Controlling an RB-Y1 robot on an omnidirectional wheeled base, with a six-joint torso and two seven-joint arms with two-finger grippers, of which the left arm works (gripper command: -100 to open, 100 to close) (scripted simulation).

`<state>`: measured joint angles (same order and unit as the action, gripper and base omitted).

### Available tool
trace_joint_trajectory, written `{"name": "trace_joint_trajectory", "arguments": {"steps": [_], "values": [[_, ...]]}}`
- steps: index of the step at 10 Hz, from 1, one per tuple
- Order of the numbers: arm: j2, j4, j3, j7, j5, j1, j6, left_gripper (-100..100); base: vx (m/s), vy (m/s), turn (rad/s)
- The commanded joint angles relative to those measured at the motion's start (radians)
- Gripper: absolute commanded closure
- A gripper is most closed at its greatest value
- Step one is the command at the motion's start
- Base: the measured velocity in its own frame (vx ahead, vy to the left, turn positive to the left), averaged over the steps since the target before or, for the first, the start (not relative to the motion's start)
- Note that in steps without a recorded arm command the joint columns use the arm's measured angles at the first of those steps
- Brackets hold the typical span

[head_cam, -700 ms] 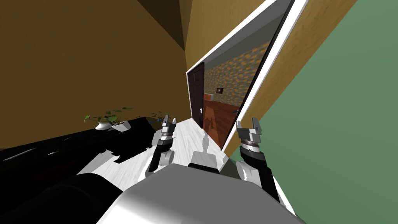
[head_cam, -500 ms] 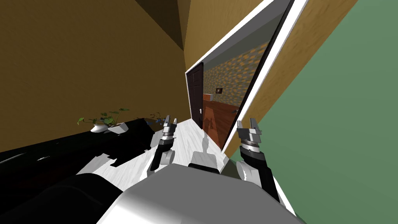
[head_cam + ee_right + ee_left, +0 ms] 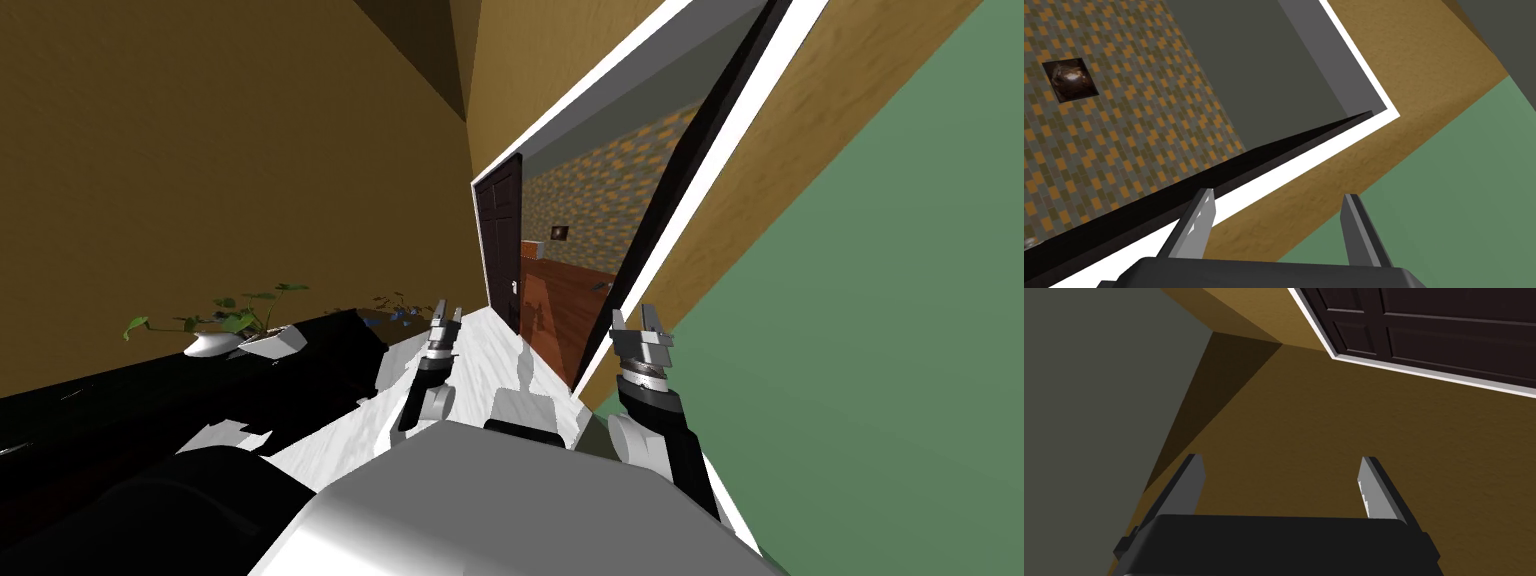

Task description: Push the door open

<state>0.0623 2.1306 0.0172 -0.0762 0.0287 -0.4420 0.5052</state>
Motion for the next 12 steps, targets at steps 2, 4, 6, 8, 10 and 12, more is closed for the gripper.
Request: {"name": "trace_joint_trajectory", "arguments": {"steps": [2,4,6,8,10,12], "values": [[0.006,-0.052,-0.013,0.003,0.004,0.023,0.011,-100,0.096,0.043,-0.069],[0.011,-0.1,-0.025,0.004,0.009,0.043,0.02,-100,0.115,0.073,-0.082],[0.015,-0.132,-0.033,0.005,0.012,0.056,0.027,-100,0.088,0.054,-0.05],[0.02,-0.185,-0.046,0.006,0.017,0.078,0.037,-100,0.117,0.086,-0.095],[0.025,-0.24,-0.06,0.008,0.023,0.101,0.048,-100,0.146,0.094,-0.098],[0.028,-0.278,-0.069,0.009,0.027,0.117,0.056,-100,0.086,0.067,-0.064]]}}
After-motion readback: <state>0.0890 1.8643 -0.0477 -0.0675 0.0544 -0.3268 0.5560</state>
